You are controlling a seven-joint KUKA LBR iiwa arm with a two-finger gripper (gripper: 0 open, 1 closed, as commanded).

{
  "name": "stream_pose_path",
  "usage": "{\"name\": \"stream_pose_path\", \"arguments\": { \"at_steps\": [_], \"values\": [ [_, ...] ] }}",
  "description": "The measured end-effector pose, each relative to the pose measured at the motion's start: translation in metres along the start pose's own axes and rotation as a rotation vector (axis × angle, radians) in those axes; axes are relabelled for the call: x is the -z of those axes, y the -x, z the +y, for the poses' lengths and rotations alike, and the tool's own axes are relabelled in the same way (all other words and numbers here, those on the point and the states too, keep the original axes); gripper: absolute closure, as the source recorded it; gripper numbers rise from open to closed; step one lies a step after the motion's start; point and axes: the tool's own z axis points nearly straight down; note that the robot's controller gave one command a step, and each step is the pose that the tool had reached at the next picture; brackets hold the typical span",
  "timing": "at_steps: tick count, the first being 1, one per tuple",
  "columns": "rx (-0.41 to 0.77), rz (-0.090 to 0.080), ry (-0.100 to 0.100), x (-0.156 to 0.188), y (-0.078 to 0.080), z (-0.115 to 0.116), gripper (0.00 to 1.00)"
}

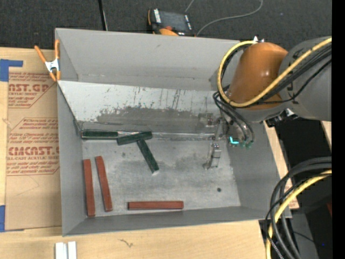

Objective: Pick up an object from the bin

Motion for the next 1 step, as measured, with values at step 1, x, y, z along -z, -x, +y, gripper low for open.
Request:
{"name": "stream_pose_path", "arguments": {
  "at_steps": [1],
  "values": [
    [-0.017,-0.005,0.004,-0.0152,0.0043,0.0694,0.0]
  ]
}}
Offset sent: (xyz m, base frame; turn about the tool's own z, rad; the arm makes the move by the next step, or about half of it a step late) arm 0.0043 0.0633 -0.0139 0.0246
